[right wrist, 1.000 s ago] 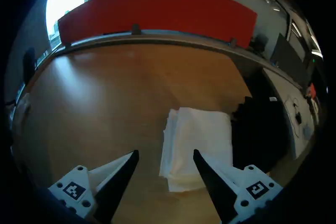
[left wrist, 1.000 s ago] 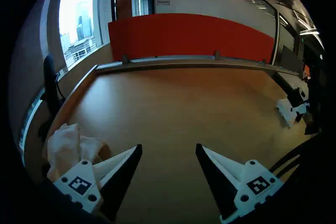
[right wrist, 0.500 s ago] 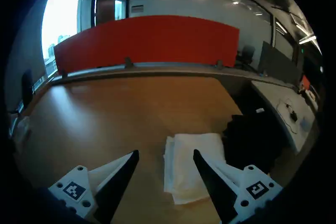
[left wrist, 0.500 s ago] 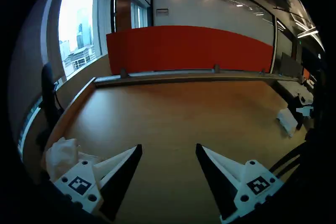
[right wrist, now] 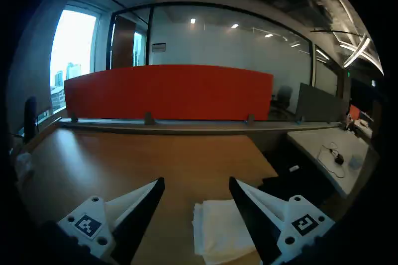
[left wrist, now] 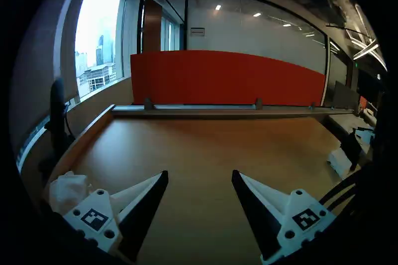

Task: Fold towel

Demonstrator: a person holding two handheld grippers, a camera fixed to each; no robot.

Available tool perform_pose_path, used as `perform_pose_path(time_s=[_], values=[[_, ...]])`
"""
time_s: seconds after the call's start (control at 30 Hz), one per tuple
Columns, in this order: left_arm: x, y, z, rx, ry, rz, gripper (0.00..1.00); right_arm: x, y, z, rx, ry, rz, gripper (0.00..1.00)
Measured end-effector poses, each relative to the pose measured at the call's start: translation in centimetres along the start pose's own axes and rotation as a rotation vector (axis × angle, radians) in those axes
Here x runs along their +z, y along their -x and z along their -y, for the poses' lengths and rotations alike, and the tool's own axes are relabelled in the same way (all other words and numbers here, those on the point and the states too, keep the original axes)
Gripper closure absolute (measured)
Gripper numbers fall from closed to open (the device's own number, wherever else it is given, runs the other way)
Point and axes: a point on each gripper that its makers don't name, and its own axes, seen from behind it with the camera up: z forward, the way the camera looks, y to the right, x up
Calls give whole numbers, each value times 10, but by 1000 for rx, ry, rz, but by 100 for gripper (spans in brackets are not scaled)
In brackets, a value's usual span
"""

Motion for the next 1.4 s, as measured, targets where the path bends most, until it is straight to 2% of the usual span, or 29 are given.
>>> perform_pose_path(time_s=[0.2,0.5,0.7,0.93,1.2,1.4], values=[[1,-13,2,6,2,-39,6,-3,-17,17,-18,-24,-43,0],[4,-28,7,-5,-3,-86,6,-9,-49,50,10,-44,-116,0],[5,-38,9,-1,-3,-122,5,-15,-64,82,-17,-62,-143,0],[6,-48,4,-23,18,-149,5,-21,-80,116,-32,-72,-172,0],[5,-59,7,-39,26,-192,5,-26,-90,141,-12,-89,-191,0],[5,-59,10,-37,18,-210,5,-28,-95,148,-12,-83,-197,0]])
